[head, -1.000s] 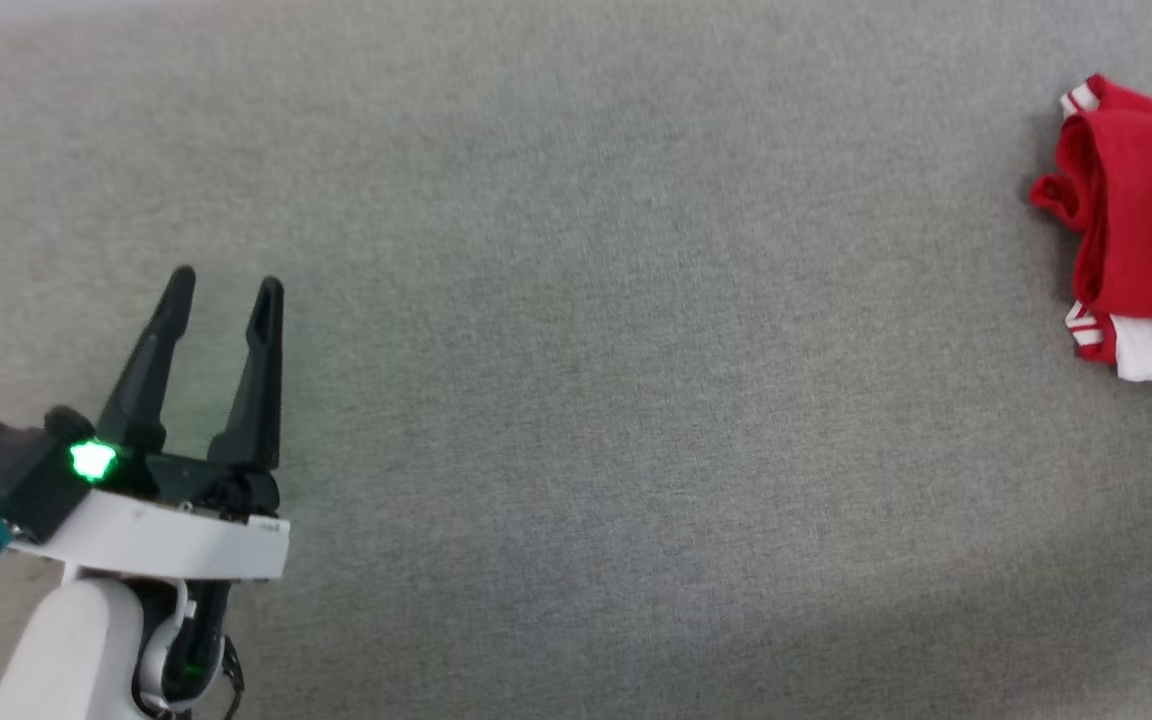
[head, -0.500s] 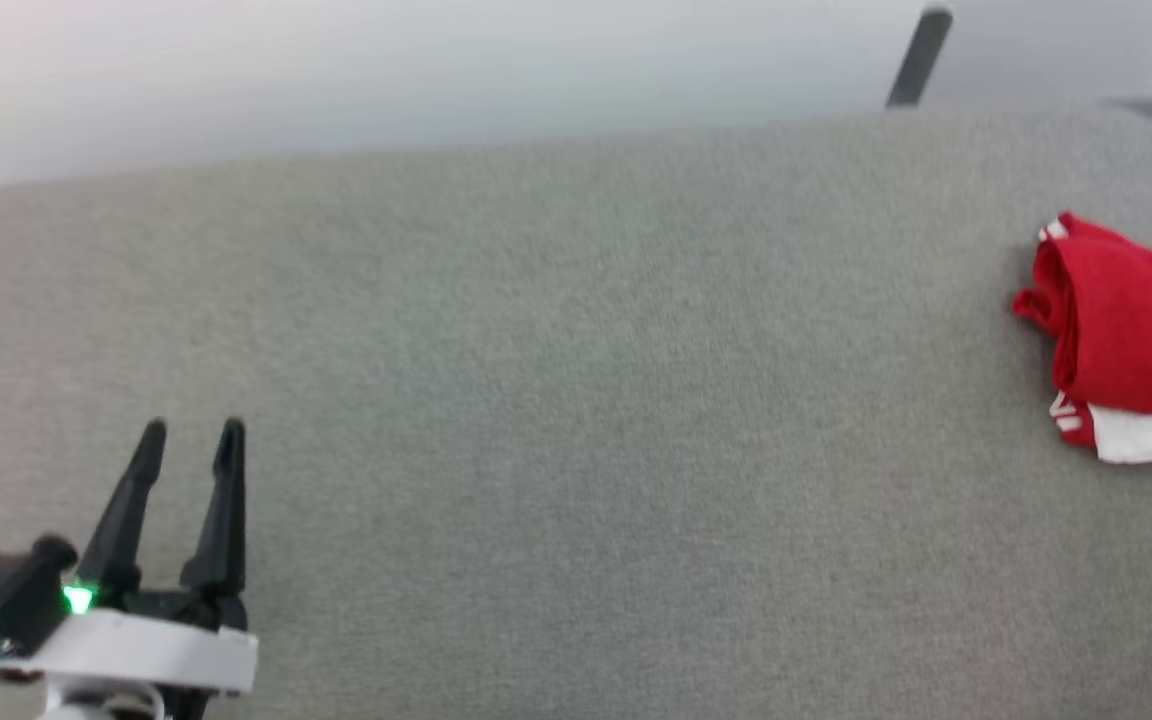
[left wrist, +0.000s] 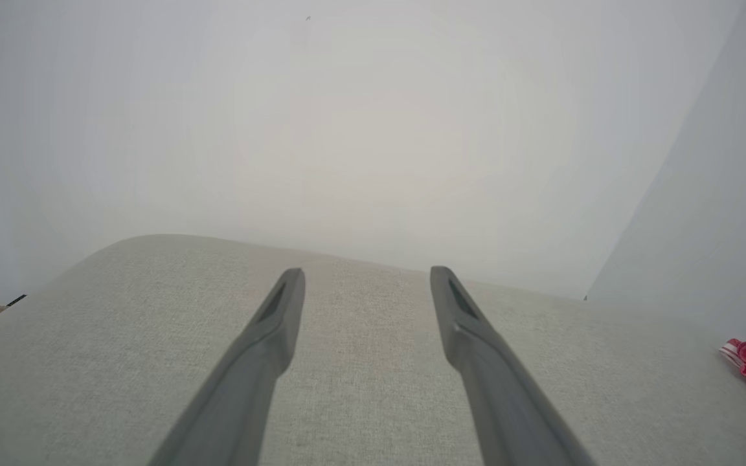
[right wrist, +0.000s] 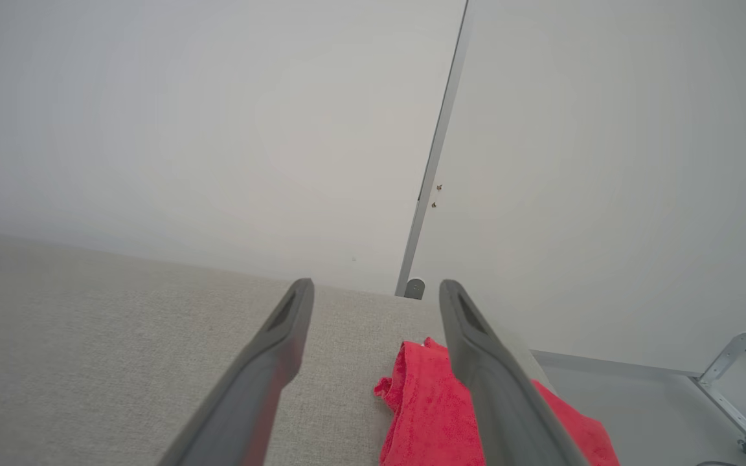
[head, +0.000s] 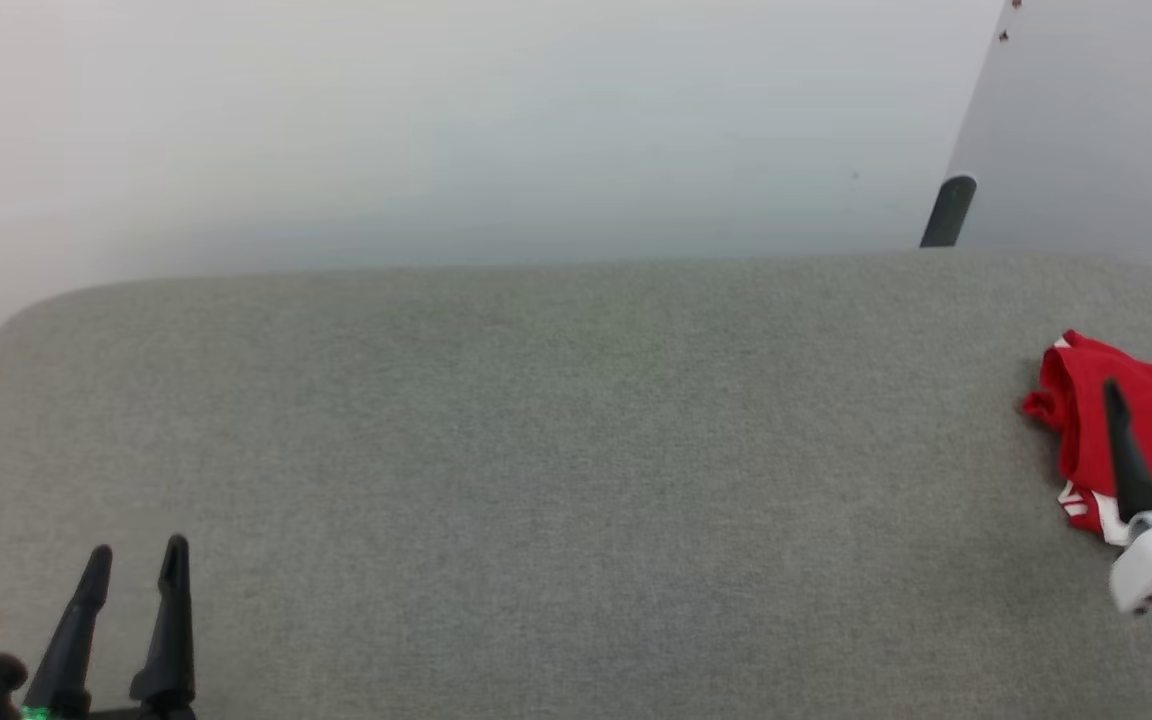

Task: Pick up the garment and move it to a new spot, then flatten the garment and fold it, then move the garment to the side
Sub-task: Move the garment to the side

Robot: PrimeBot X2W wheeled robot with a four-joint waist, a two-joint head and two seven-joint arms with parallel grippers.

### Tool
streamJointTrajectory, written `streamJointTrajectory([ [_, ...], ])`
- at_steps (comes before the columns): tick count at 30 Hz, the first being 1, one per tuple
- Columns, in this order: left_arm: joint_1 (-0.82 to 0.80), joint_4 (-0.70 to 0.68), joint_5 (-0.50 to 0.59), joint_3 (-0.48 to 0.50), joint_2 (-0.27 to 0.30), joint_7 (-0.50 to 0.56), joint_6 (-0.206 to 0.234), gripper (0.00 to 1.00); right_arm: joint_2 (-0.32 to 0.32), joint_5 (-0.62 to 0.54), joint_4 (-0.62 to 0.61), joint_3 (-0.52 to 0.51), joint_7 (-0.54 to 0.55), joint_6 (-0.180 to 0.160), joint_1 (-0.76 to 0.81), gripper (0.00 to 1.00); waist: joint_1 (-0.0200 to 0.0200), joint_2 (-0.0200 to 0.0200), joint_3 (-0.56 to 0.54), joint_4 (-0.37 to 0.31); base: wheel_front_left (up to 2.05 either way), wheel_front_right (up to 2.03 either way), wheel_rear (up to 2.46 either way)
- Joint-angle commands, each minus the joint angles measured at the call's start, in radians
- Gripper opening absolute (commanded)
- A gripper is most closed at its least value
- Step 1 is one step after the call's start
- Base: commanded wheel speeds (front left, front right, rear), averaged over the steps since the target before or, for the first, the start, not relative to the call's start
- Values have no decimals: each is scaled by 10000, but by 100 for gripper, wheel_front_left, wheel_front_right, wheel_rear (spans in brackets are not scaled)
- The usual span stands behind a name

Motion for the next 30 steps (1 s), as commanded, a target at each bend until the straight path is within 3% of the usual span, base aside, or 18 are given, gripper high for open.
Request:
streamJointTrajectory([
  [1, 218, -25, -108, 87, -21, 17, -31, 100, 274, -124, -274, -120, 20, -10, 418, 100, 0, -1, -258, 194, 0, 0, 0],
  [11, 736, -3, -304, 204, 131, 17, -31, 100, 1257, -622, -1486, -538, -207, -10, 2099, 100, 0, -1, -463, 286, 0, 0, 0],
  [30, 864, 14, -403, -93, 366, 17, -31, 100, 2200, -1073, -2434, -530, -600, -10, 3634, 100, 0, -1, -399, 230, 0, 0, 0],
])
